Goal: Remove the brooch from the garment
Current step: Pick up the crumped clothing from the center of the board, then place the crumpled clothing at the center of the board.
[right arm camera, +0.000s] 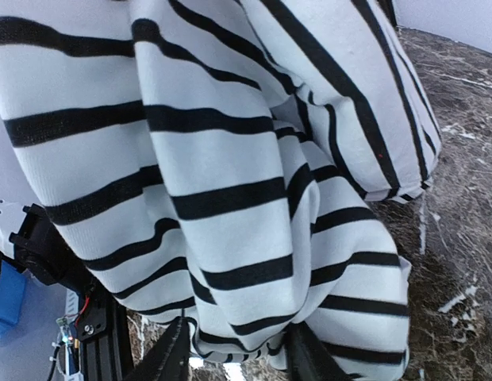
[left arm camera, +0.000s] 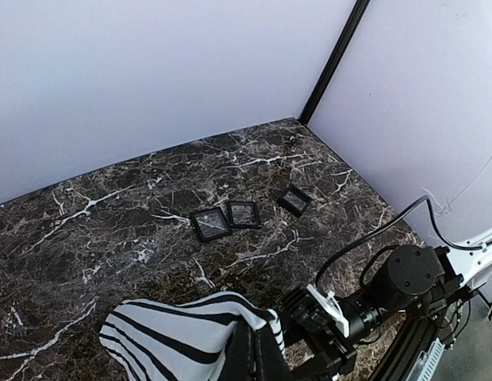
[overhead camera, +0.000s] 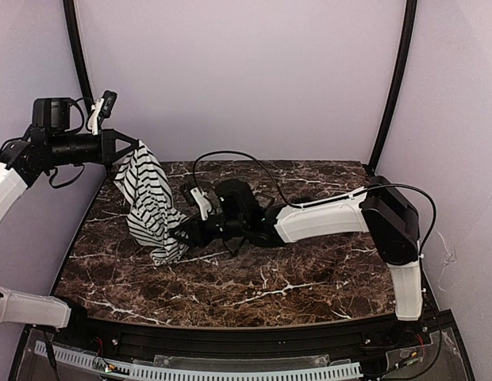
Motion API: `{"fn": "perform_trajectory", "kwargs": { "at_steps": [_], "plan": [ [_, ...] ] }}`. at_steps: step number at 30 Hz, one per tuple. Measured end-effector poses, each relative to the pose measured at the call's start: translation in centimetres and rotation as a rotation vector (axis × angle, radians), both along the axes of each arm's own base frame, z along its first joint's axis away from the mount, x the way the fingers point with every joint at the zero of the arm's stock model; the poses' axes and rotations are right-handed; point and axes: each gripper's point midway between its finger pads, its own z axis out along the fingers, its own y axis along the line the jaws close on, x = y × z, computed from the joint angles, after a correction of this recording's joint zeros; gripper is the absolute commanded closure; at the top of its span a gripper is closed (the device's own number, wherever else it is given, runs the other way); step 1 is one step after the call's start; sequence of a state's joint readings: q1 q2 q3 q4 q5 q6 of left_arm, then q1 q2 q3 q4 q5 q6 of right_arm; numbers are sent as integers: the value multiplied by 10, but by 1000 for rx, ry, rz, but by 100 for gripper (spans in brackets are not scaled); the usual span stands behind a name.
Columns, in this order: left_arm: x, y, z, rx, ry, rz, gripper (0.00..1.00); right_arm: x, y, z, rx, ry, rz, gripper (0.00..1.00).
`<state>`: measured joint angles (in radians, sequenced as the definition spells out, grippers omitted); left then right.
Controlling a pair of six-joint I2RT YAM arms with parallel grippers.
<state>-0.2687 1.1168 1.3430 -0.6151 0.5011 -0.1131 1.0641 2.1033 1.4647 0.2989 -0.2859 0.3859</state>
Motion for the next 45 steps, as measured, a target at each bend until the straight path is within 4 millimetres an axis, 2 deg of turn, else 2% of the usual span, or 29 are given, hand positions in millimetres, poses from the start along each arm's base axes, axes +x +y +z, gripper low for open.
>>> {"fn": "perform_trajectory", "kwargs": {
  "at_steps": [2,3,8,12,15,19,22,23,25,27,28,31,33,34,36,37,38,39,40,41,42,44,45],
  "plan": [
    [-1,2,2,-12,5,18,99,-5,8,5,29,7,33,95],
    [-2,3,4,-20,6,23,99,-7,11,7,38,8,47,100],
    [-12,7,17,-59,-5,44,99,-11,17,14,68,24,72,100],
    [-27,14,29,-70,-38,64,99,-16,3,33,76,-2,62,100],
    [-43,19,44,-83,-74,70,99,-22,-18,69,94,-48,43,100],
    [-66,24,73,-118,-153,62,99,-36,-67,150,169,-153,-16,100],
    [-83,28,90,-139,-207,53,99,-46,-115,211,250,-242,-96,100],
    [-88,29,94,-143,-221,50,99,-48,-131,226,271,-264,-130,100],
    [-93,30,96,-146,-232,47,99,-51,-152,237,279,-287,-176,100],
    [-93,27,91,-143,-217,32,99,-48,-163,232,256,-289,-216,100],
    [-90,24,83,-140,-198,23,99,-45,-165,222,227,-282,-235,100],
    [-73,15,46,-122,-100,-3,99,-36,-166,172,97,-235,-279,100],
    [-53,7,5,-100,15,-13,99,-29,-167,129,-16,-188,-312,100],
    [-45,4,-13,-89,64,-12,98,-25,-167,107,-76,-164,-328,95],
    [-26,-1,-60,-58,188,1,81,-20,-168,72,-173,-124,-352,73],
    [-17,-1,-91,-36,271,21,67,-18,-169,53,-236,-107,-360,61],
    [-12,0,-111,-12,321,37,59,-16,-169,39,-275,-84,-369,51],
    [-8,2,-132,10,379,61,44,-15,-170,28,-314,-69,-375,43],
    [-4,5,-149,34,426,89,37,-15,-171,21,-334,-54,-380,34],
    [-1,8,-161,57,458,114,27,-16,-172,15,-355,-51,-378,31],
    [1,12,-168,72,473,140,23,-17,-174,12,-371,-46,-376,29],
    [3,19,-171,86,474,186,11,-20,-178,12,-373,-40,-376,29],
    [4,22,-169,81,459,209,10,-22,-181,12,-372,-34,-378,30]
  ]
}}
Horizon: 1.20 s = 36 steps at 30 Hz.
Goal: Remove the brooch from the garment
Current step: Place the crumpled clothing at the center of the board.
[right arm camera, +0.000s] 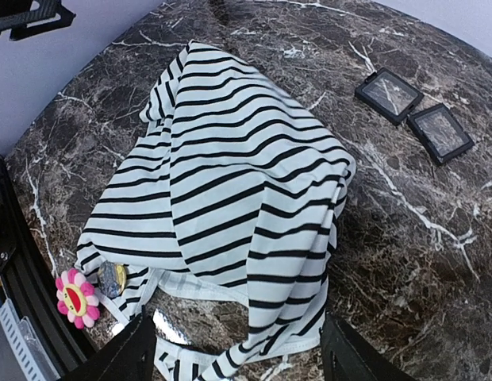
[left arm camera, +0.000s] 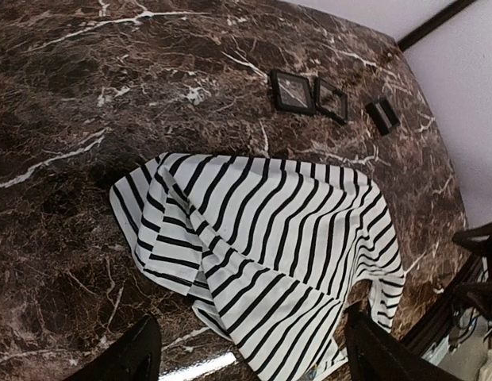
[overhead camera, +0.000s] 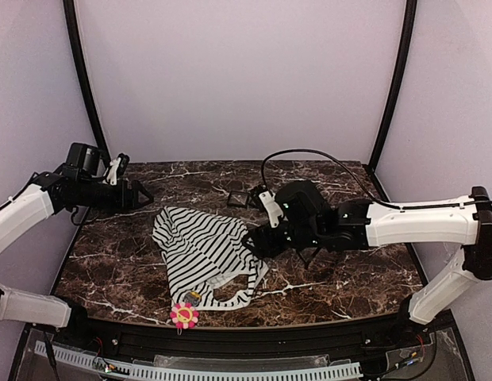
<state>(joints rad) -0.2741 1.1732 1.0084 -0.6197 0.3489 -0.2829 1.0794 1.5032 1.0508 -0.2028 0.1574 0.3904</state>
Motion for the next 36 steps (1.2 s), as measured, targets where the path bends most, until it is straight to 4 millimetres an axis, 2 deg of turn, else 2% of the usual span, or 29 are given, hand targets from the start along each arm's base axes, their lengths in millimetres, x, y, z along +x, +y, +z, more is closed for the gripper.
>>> {"fn": "perform_trajectory", "kwargs": {
  "at_steps": [4,6,8,10,13,20,27,34,36],
  "plan": [
    [-11,7,6,-59,-58,75,6,-16,-14,-9,-16,33,-2,35],
    [-17,7,-4,-92,-52,99,5,-30,-15,-18,-29,61,7,37],
    [-22,6,-23,-109,-14,119,5,-46,-15,-31,-42,96,17,38],
    [-27,5,-53,-116,66,146,4,-59,-17,-47,-58,144,14,39],
    [-31,4,-88,-111,164,177,4,-68,-23,-67,-84,196,-6,38],
    [-11,2,-116,-88,209,218,2,-70,-19,-91,-90,265,-59,40],
    [15,1,-137,-43,223,253,19,-71,-13,-110,-92,306,-90,46],
    [31,10,-152,27,219,300,22,-71,-13,-120,-101,318,-118,51],
    [35,11,-155,43,219,306,25,-71,-12,-122,-101,318,-121,53]
  ]
}}
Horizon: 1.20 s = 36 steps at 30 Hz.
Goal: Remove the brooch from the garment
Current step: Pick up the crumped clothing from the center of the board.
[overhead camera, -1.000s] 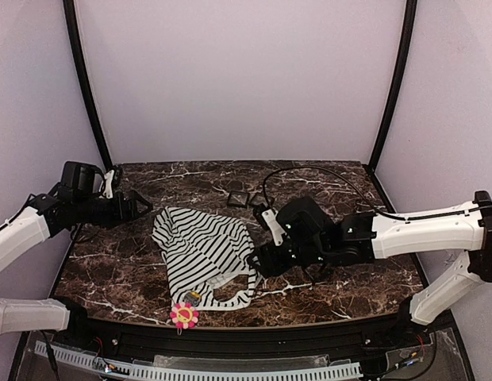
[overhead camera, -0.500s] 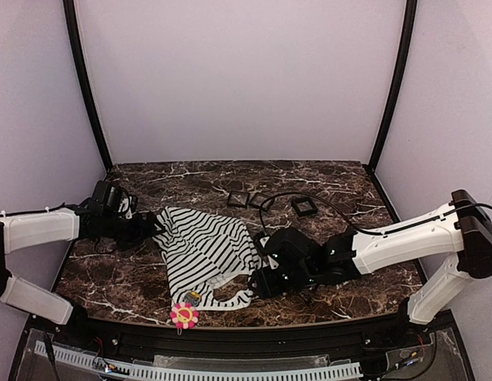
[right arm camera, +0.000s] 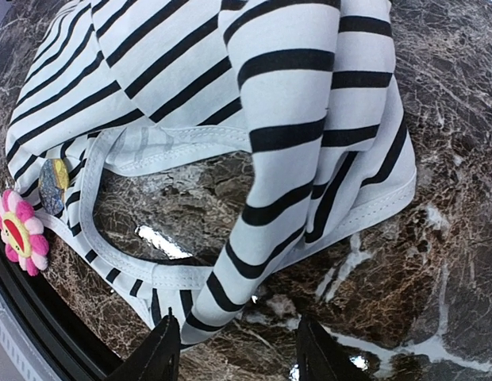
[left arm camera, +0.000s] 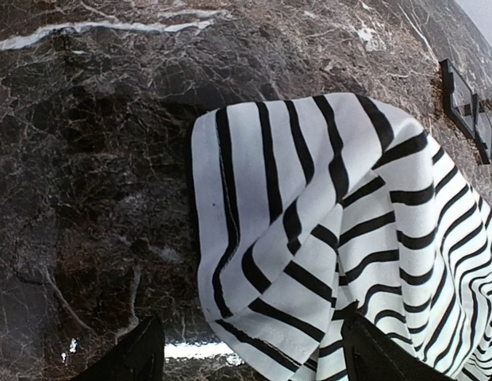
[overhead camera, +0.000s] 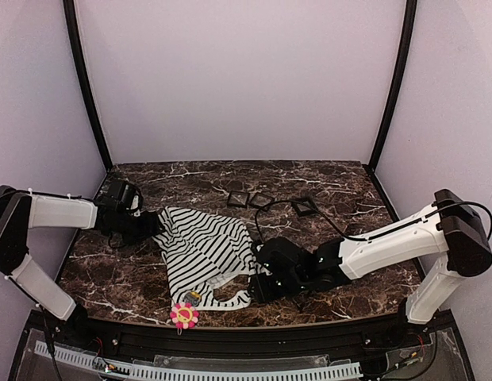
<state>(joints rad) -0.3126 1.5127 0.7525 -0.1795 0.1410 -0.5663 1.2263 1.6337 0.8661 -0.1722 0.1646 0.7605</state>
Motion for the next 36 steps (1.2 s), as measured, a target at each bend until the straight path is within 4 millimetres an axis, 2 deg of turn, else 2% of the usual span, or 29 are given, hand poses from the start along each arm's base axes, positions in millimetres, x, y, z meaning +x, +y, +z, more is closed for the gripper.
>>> {"fn": "perform_trajectory", "kwargs": {
  "at_steps": [6,12,20,21,26,30,32,34,36],
  "plan": [
    [9,1,-10,38,10,-3,44,1,1,-11,-20,-2,-10,63],
    [14,4,-13,58,-6,-2,53,4,0,-15,-34,-12,-22,75],
    [24,1,-15,60,-14,-2,84,6,3,-12,-22,-24,-27,100],
    [24,1,-17,62,-11,-4,88,7,3,-11,-20,-25,-30,100],
    [25,1,-17,59,-12,0,99,12,3,-6,-20,-49,-45,100],
    [27,2,-14,65,-27,2,99,20,-3,16,-17,-103,-71,100],
    [28,5,-5,77,-52,13,99,27,-7,38,-2,-145,-90,100],
    [30,13,14,88,-97,36,99,35,-12,67,28,-194,-106,100],
    [32,20,43,85,-169,62,99,47,-21,98,57,-248,-131,100]
  ]
}}
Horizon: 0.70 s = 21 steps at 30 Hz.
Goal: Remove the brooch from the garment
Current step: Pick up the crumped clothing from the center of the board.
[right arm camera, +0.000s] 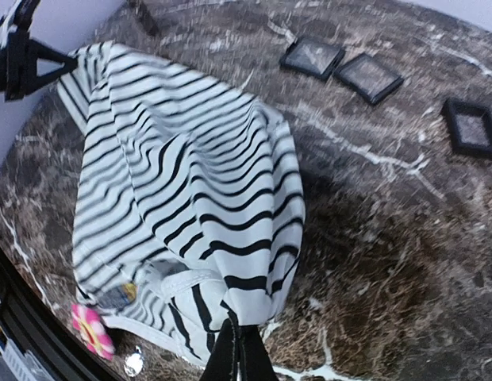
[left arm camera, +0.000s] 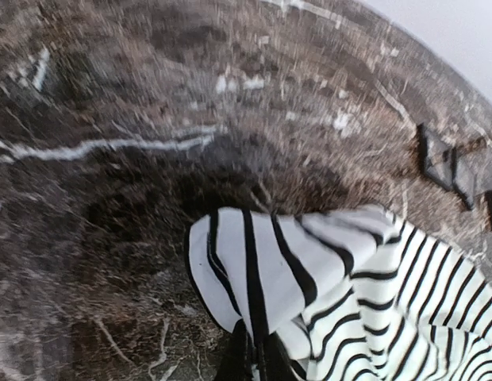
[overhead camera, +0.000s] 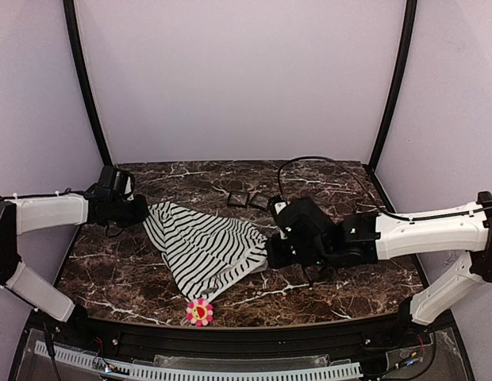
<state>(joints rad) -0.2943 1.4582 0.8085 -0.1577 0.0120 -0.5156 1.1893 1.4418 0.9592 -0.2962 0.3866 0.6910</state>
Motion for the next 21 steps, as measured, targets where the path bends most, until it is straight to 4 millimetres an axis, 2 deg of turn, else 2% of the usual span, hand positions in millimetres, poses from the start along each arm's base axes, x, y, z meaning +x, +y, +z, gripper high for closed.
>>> {"fn": "perform_trajectory", "kwargs": {
  "at_steps": [4,5,8,9,11,13,15,17,19,21],
  "plan": [
    [-5,37,83,-40,-200,94,99,19,-28,73,58,-144,-47,100],
    [-11,50,111,-53,-268,124,99,20,-35,89,74,-176,-53,100],
    [-32,73,175,-66,-407,166,99,15,-60,146,146,-283,-53,100],
    [-41,73,201,-75,-455,153,99,12,-68,166,181,-316,-50,100],
    [-57,66,238,-101,-523,101,99,4,-85,198,250,-372,-48,100],
    [-70,56,261,-132,-555,37,99,-4,-105,225,309,-423,-53,100],
    [-81,44,270,-168,-561,-30,99,-8,-119,240,340,-457,-63,100],
    [-87,32,261,-204,-514,-98,99,-8,-127,244,344,-474,-90,100],
    [-86,25,246,-222,-467,-128,99,-2,-129,235,319,-469,-113,100],
    [-83,20,223,-241,-401,-147,99,17,-130,211,265,-432,-151,100]
  ]
}}
